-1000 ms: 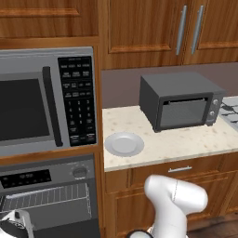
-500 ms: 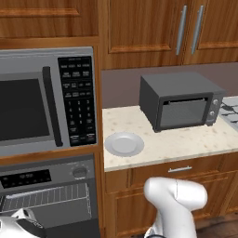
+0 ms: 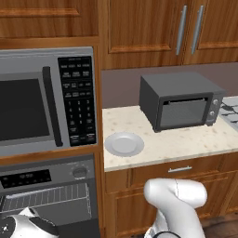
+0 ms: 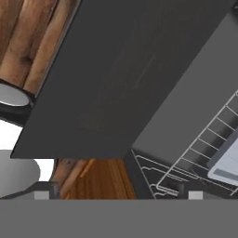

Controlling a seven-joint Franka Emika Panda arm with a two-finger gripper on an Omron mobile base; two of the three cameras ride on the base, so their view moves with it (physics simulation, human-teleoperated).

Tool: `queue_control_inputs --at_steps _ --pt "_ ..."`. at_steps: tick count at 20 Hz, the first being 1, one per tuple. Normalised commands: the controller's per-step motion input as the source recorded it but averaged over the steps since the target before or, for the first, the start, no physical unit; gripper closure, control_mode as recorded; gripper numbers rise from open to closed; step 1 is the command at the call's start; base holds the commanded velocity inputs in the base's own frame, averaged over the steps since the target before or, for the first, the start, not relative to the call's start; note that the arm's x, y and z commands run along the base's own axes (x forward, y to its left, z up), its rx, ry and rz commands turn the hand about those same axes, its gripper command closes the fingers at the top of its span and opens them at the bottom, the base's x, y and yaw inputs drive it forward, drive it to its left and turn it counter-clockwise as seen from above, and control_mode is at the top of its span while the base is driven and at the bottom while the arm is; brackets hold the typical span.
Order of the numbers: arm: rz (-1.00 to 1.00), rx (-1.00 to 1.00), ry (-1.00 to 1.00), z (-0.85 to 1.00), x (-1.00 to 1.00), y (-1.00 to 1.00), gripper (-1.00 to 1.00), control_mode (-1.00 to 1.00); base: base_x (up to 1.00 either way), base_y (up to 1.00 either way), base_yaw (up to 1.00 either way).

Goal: Take the baked cake out of the oven and place it on the plate for cooling. Then close the oven door.

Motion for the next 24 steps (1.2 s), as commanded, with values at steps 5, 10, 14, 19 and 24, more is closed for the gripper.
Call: queue_control_inputs --at_steps 5,10,14,19,24 --pt "0.08 0.0 0.03 0.0 0.16 -0.11 -1.0 -1.0 0.0 0.0 0.0" --pt "0.01 0.02 -0.07 0.0 0.04 -0.02 -1.0 -1.0 0.0 0.0 0.0" --pt "-0.07 0.0 -0.12 -0.01 0.09 0.0 -1.0 -1.0 0.0 0.0 0.0" --pt "-0.11 0.0 -0.05 -0.09 0.23 0.0 -1.0 -1.0 0.0 0.0 0.0" --pt "-0.11 0.0 -0.03 0.0 0.18 -0.03 -1.0 -1.0 0.0 0.0 0.0"
